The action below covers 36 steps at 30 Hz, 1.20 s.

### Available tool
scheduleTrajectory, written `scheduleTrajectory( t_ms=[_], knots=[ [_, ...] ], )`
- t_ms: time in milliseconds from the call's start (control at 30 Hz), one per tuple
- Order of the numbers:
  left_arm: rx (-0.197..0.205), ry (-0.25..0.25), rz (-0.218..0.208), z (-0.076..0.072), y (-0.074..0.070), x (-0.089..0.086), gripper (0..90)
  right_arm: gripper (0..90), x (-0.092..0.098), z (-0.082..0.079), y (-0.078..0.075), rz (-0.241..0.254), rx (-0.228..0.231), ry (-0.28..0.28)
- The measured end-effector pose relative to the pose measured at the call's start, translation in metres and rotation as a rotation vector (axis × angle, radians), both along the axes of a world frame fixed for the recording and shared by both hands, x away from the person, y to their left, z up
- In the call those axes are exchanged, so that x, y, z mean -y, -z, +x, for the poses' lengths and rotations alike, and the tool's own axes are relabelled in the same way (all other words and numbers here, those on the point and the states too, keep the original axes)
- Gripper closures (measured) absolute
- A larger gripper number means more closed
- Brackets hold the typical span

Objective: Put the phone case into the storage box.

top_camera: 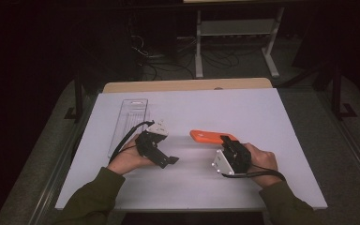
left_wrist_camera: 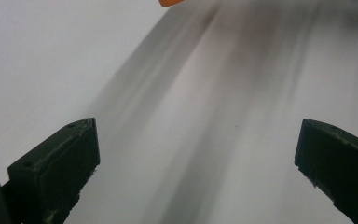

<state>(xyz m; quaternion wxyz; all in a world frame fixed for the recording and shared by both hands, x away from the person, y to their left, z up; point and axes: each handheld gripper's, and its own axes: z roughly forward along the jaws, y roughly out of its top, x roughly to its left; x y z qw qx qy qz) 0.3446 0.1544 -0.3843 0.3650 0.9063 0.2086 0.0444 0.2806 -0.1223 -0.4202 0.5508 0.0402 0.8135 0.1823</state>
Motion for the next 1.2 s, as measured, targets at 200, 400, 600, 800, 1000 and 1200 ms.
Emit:
scheduleTrajectory(
  t_ms=[200, 400, 600, 800, 1000, 1200],
  knots=[
    [-0.002, 0.003, 0.011, 0.000, 0.002, 0.001, 0.0, 82.9, 0.003, 0.003, -0.001, 0.008, -0.015, 0.012],
    [0.016, 0.001, 0.007, 0.001, 0.001, 0.000, 0.0, 82.9, 0.006, 0.006, -0.004, 0.050, -0.043, 0.035],
    [0.026, -0.007, -0.009, 0.001, 0.000, 0.000, 0.0, 82.9, 0.011, 0.009, -0.006, 0.108, -0.109, 0.068],
    [0.024, -0.018, -0.025, 0.000, -0.001, -0.001, 0.0, 82.9, 0.014, 0.013, -0.010, 0.160, -0.150, 0.089],
    [0.034, -0.007, -0.013, -0.001, -0.002, -0.001, 0.0, 82.9, 0.017, 0.014, -0.012, 0.265, -0.217, 0.113],
    [0.039, -0.013, -0.010, -0.001, -0.002, -0.001, 0.0, 82.8, 0.019, 0.017, -0.013, 0.295, -0.244, 0.115]
  ],
)
